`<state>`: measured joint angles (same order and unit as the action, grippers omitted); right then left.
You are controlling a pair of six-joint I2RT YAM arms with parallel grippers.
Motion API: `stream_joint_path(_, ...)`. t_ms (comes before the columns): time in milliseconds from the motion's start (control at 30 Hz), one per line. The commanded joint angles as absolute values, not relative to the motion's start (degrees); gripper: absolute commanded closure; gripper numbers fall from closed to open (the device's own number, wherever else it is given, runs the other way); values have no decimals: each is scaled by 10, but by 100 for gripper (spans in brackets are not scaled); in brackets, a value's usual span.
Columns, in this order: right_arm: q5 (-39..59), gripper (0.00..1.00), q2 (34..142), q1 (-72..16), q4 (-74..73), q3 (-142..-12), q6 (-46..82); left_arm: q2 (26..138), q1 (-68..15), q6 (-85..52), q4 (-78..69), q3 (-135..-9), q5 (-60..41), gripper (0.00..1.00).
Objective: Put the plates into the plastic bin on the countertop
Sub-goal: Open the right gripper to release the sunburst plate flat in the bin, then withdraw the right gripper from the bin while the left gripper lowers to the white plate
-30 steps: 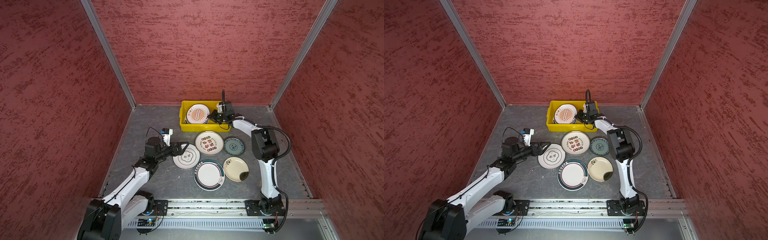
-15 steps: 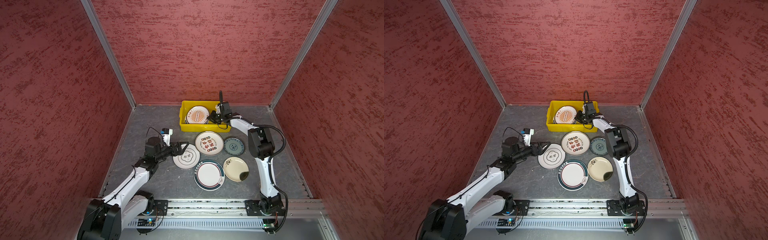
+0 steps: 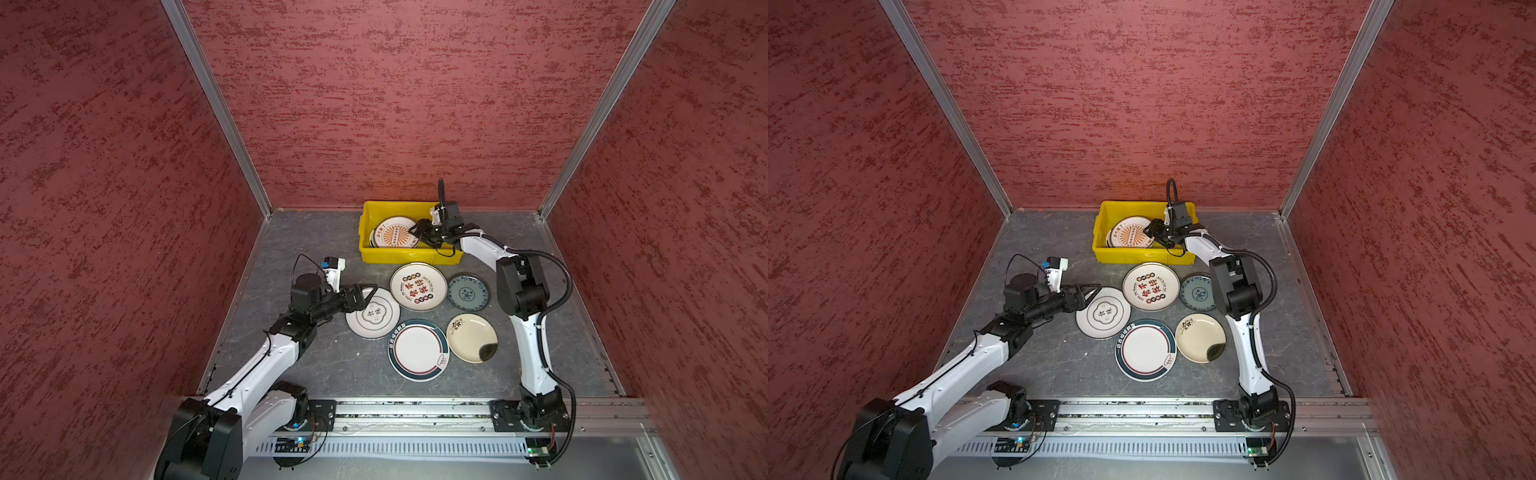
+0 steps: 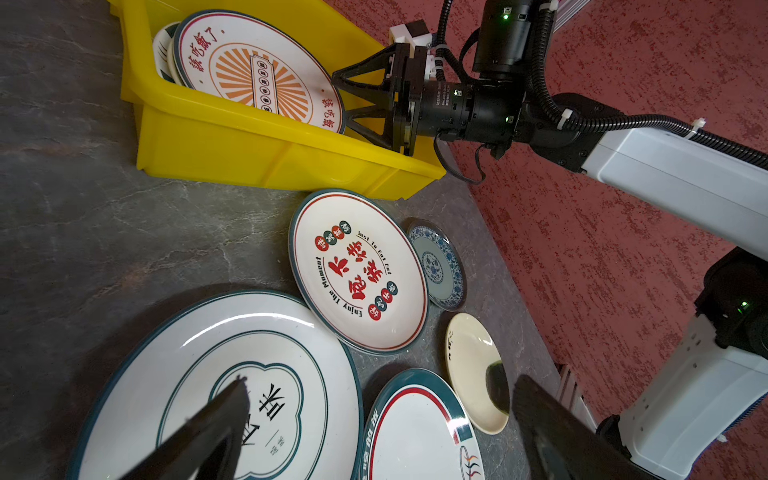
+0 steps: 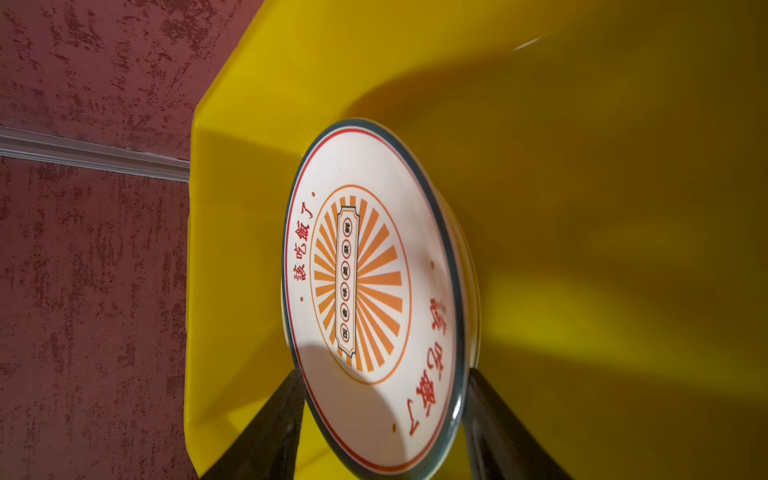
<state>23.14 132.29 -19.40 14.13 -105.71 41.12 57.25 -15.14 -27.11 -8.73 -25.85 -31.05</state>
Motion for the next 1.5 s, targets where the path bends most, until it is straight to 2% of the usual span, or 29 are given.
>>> stream_joint_path(0, 194, 37, 1283, -199, 177, -1084, 403, 568, -154, -258, -84, -274, -305, 1)
stream_joint_path(267, 85, 26, 1214, -199, 208, -1055, 398, 567, -154, -257, -83, -275, -303, 1)
stream_joint_path(533, 89, 26, 1146, -199, 197, -1004, 388, 562, -154, -254, -75, -274, -288, 1)
stream_joint_path(733, 91, 27, 1035, -198, 140, -883, 386, 568, -154, -258, -77, -274, -286, 1)
stream_joint_path(900, 126, 26, 923, -198, 82, -733, 409, 567, -154, -259, -66, -275, -272, 1)
stream_joint_path(1167, 117, 24, 744, -198, 66, -530, 439, 571, -153, -263, -63, -273, -258, 1)
stream_joint_path(1467, 98, 22, 645, -196, 77, -379, 448, 587, -149, -276, -50, -274, -228, 1)
